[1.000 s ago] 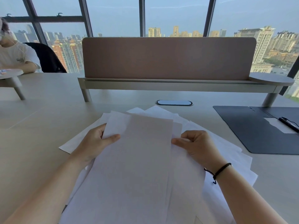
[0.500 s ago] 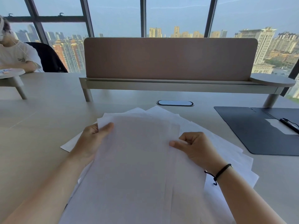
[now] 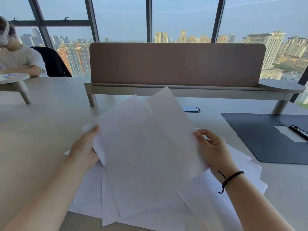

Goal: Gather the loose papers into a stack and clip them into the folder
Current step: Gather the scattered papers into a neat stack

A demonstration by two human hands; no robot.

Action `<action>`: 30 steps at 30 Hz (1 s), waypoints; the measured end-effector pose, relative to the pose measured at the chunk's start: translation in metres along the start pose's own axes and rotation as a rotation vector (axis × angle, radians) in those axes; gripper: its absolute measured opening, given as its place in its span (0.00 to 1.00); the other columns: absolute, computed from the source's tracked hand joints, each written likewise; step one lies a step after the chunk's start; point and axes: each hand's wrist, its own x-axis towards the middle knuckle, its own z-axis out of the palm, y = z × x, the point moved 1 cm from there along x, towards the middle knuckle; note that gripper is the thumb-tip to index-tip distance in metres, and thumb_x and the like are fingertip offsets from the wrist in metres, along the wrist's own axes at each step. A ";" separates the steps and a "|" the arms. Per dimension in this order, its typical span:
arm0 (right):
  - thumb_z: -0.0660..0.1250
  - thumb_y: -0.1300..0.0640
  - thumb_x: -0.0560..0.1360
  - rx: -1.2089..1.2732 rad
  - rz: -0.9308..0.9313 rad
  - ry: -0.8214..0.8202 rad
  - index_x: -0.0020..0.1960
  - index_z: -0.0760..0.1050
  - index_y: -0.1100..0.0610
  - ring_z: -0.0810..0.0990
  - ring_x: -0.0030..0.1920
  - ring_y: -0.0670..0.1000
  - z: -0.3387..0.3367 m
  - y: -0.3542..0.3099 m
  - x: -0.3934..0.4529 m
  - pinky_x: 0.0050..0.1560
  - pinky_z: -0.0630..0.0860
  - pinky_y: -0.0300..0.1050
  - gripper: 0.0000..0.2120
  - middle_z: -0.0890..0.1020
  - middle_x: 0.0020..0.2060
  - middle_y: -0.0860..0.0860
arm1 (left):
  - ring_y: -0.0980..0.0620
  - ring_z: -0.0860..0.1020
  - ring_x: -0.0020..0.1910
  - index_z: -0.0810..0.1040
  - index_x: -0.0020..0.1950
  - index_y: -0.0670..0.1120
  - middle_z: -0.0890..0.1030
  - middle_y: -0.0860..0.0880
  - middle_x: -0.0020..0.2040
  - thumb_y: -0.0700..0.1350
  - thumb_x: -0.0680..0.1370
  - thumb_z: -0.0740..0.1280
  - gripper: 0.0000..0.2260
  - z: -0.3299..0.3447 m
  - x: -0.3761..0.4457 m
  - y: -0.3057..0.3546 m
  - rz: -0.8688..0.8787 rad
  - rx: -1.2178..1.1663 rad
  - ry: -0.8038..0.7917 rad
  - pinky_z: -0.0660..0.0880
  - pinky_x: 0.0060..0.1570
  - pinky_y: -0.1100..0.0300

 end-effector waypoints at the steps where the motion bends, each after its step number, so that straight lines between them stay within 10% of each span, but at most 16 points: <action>1: 0.66 0.55 0.81 0.022 0.016 -0.065 0.43 0.83 0.51 0.78 0.31 0.53 0.005 0.002 -0.003 0.36 0.74 0.46 0.10 0.85 0.36 0.55 | 0.42 0.80 0.62 0.77 0.69 0.44 0.82 0.43 0.63 0.47 0.82 0.65 0.17 0.003 -0.001 -0.002 -0.014 0.004 -0.014 0.77 0.55 0.46; 8: 0.62 0.62 0.82 0.083 0.084 -0.449 0.52 0.82 0.57 0.83 0.37 0.54 0.028 0.009 -0.022 0.37 0.79 0.44 0.10 0.86 0.44 0.57 | 0.43 0.83 0.58 0.79 0.67 0.46 0.84 0.44 0.61 0.44 0.79 0.69 0.16 0.008 -0.004 -0.010 0.046 0.084 -0.023 0.80 0.51 0.48; 16: 0.69 0.48 0.78 -0.027 0.235 -0.590 0.53 0.83 0.58 0.86 0.43 0.55 0.038 0.011 -0.032 0.42 0.81 0.47 0.14 0.88 0.47 0.56 | 0.45 0.82 0.45 0.81 0.55 0.44 0.85 0.41 0.55 0.45 0.75 0.74 0.10 0.012 -0.008 -0.008 0.214 0.157 0.156 0.79 0.55 0.44; 22: 0.67 0.61 0.79 -0.280 0.021 -0.373 0.43 0.80 0.57 0.82 0.31 0.45 0.037 0.006 -0.024 0.35 0.79 0.42 0.08 0.84 0.31 0.45 | 0.55 0.74 0.28 0.80 0.38 0.50 0.79 0.51 0.33 0.53 0.69 0.78 0.10 0.013 -0.011 -0.004 0.133 0.387 -0.099 0.64 0.26 0.64; 26: 0.68 0.57 0.79 -0.196 0.048 -0.391 0.46 0.82 0.59 0.86 0.38 0.52 0.033 0.008 -0.021 0.43 0.82 0.51 0.07 0.88 0.39 0.52 | 0.42 0.86 0.45 0.85 0.54 0.40 0.87 0.40 0.48 0.44 0.74 0.73 0.12 0.023 -0.030 -0.008 0.007 0.478 -0.305 0.81 0.47 0.52; 30: 0.65 0.41 0.78 -0.577 -0.147 -0.239 0.57 0.81 0.50 0.81 0.55 0.44 0.020 0.011 0.001 0.61 0.76 0.51 0.16 0.85 0.52 0.43 | 0.43 0.85 0.46 0.86 0.51 0.41 0.87 0.41 0.48 0.58 0.69 0.76 0.22 -0.002 -0.010 0.013 0.104 0.434 -0.060 0.80 0.54 0.48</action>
